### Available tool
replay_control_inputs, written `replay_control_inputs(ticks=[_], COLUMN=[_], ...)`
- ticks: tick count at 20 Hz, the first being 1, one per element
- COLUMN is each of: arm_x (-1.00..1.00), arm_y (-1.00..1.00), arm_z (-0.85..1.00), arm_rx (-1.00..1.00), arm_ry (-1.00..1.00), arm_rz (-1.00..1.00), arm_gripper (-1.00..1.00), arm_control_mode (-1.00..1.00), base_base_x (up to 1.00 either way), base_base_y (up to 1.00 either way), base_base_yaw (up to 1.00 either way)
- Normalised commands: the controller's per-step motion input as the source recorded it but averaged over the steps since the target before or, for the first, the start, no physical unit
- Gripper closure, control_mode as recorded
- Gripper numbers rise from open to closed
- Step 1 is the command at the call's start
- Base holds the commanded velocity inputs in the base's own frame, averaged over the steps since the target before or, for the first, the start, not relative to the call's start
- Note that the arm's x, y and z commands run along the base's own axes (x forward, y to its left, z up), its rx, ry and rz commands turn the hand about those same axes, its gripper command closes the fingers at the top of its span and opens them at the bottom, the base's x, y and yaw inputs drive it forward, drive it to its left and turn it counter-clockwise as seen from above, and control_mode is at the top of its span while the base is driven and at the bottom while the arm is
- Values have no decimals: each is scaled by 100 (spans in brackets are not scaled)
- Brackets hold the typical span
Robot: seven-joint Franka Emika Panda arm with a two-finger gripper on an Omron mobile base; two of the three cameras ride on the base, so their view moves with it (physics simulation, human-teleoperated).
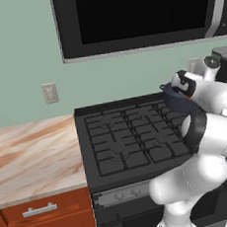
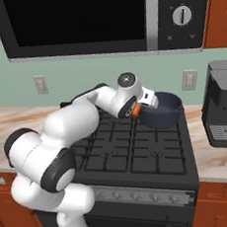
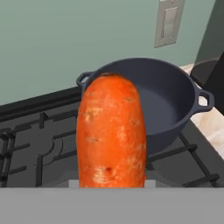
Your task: Turn on the burner for the pot on the stove. Wait thirty seconds for the pot to heat up. Then add the carrot to the pot.
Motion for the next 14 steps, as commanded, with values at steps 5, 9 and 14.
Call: replay_control_inputs(ticks=[5,9,14], arm_x=[43,39,25], arm_y=[-28,-31,-25], arm_z=[0,2,3], arm_rx=[0,0,0], arm_ry=[-5,0,0], arm_rz=[0,0,0], arm_gripper=[100,100,100], arm_control_mode=[-100,-100,-100], base_base_x=[0,0,0], base_base_y=[0,0,0], base_base_yaw=[0,0,0])
